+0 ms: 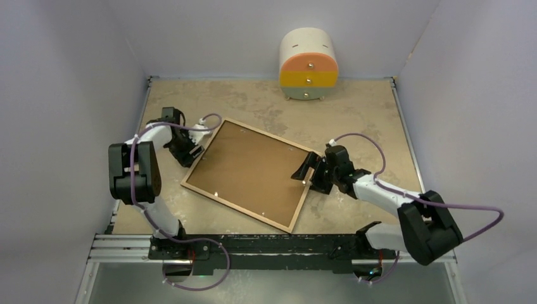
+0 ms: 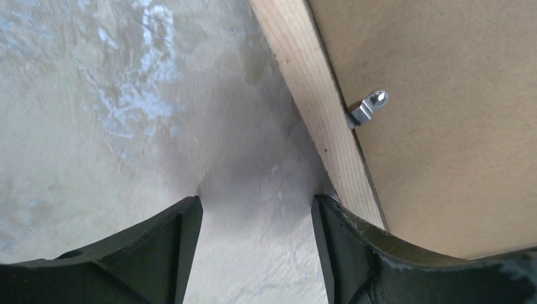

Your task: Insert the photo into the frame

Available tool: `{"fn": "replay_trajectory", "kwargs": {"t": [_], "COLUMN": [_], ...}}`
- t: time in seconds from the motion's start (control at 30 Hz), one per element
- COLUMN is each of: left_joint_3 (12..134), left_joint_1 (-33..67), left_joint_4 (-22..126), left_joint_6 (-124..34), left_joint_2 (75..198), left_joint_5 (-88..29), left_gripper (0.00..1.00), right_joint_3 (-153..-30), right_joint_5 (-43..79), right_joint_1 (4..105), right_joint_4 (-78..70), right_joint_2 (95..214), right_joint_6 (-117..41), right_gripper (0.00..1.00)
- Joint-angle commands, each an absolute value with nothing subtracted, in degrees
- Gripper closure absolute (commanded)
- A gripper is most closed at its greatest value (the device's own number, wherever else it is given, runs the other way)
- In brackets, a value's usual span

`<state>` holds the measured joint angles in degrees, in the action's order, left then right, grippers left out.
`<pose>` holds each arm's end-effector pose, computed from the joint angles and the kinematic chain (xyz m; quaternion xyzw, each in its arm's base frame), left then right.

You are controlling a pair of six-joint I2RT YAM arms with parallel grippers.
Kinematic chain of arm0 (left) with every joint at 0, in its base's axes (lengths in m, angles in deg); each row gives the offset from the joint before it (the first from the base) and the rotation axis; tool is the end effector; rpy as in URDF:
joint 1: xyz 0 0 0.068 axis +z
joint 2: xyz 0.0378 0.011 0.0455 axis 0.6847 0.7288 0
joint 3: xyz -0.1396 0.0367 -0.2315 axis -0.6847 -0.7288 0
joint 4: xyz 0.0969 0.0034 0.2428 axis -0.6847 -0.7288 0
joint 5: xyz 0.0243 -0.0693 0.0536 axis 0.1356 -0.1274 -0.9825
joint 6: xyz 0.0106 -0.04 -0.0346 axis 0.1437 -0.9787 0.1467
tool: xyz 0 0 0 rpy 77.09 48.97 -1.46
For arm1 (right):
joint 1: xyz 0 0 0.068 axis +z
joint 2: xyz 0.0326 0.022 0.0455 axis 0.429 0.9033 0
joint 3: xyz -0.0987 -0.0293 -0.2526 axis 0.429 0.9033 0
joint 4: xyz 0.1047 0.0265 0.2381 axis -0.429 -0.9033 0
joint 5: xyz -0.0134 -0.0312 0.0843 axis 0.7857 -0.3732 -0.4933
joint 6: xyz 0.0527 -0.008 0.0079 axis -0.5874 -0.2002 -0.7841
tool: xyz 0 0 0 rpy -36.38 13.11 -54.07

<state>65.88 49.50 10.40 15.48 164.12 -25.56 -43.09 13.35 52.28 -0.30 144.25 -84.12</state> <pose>0.3323 0.0289 0.1625 0.3722 0.9152 -0.0430 0.1486 0.2054 0.1125 0.1642 0.1605 0.8916 0.3391 0.2537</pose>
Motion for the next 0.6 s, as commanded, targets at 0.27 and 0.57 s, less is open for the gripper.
{"fn": "replay_trajectory", "kwargs": {"t": [0.27, 0.57], "left_joint_3": [55.73, 54.96], "left_joint_1": [36.87, 31.0], "left_joint_4": [-1.26, -9.41], "left_joint_6": [20.03, 23.66], "left_joint_2": [157.42, 155.54], "left_joint_5": [-20.08, -15.89], "left_gripper": [0.32, 0.36], "right_joint_3": [-66.71, -79.49], "right_joint_5": [6.59, 5.0], "right_joint_1": [45.98, 47.84], "right_joint_4": [2.79, 4.31], "right_joint_2": [167.05, 180.53], "right_joint_6": [-76.02, -75.91], "right_gripper": [0.01, 0.01]}}
